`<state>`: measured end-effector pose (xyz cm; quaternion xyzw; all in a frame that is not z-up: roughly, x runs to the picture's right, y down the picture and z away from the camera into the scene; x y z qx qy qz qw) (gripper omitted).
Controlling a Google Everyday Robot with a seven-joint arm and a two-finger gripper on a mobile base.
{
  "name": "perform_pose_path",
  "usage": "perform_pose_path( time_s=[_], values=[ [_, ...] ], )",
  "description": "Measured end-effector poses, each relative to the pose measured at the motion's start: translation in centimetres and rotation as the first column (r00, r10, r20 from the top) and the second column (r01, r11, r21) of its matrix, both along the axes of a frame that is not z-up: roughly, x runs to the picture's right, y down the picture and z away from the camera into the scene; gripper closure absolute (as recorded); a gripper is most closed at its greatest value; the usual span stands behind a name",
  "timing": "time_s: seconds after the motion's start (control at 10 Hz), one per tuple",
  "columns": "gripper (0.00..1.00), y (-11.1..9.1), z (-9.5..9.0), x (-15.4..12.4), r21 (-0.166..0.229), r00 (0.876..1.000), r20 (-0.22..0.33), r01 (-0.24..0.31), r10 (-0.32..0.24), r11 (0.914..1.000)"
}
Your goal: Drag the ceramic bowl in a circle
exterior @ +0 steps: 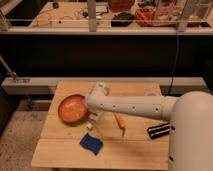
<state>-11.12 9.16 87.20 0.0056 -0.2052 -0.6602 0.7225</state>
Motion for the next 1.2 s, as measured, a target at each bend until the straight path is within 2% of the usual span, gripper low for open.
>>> perform_pose_path(
  time_s=[0.3,0.5,0.9,1.2],
  values=[
    [1.0,-1.4,0.6,-1.3,0.006,0.999,0.025,0.043,-0.043,0.999],
    [1.0,-2.0,1.1,-1.9,0.004,0.998,0.048,0.051,-0.051,0.9987],
    [1.0,-5.3,3.7,-0.7,0.001,0.997,0.083,0.004,-0.004,1.0],
    [1.0,-6.4,4.6,2.5,-0.01,0.996,0.058,-0.06,0.061,0.9981]
  ],
)
